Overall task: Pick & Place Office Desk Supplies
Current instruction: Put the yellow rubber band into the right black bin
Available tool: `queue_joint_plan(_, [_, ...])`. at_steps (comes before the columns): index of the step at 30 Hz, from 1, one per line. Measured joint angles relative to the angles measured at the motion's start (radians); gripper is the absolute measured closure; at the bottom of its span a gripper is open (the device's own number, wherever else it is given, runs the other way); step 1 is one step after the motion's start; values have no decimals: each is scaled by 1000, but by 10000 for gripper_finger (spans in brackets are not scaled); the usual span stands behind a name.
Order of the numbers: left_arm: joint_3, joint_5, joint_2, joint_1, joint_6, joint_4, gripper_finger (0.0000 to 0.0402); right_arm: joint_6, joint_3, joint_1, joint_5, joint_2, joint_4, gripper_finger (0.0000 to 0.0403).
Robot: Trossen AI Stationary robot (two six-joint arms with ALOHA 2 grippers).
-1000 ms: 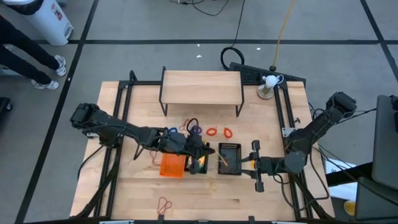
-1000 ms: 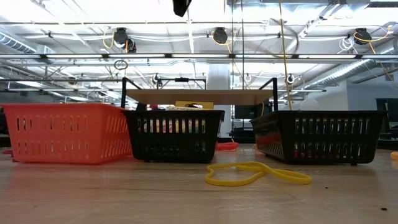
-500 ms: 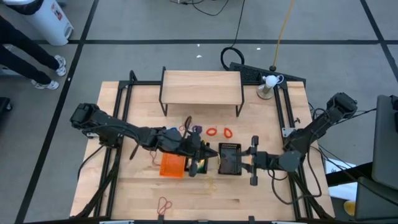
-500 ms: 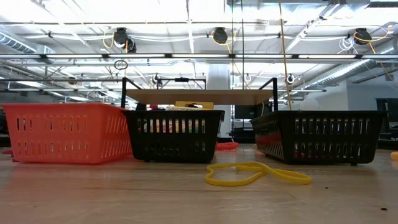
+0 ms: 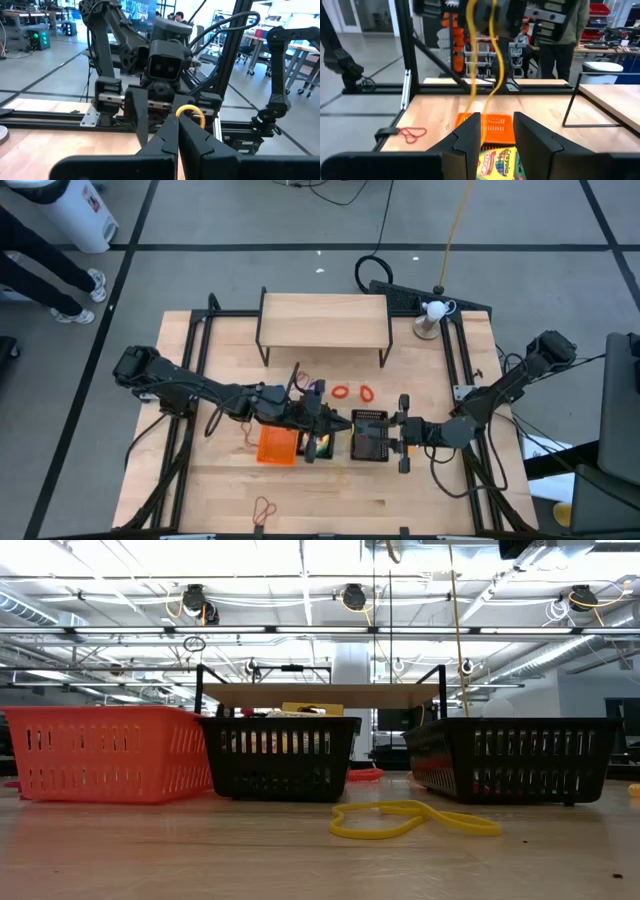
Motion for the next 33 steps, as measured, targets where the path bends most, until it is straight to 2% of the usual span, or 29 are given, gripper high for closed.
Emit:
queue_joint_plan(6, [0, 0, 0, 16, 1, 6, 401, 1, -15, -43, -144, 0, 49, 298])
queue_joint_plan(19, [0, 30, 0, 32, -2, 46, 401, -3, -15, -52, -150, 0, 44, 298])
queue_joint_plan(26, [0, 119, 8, 32, 0, 81, 401, -2, -15, -82, -155, 21, 47, 298])
queue_joint_plan(33, [0, 124, 8, 35, 17, 88, 401, 0, -15, -148, -335, 112, 188, 298])
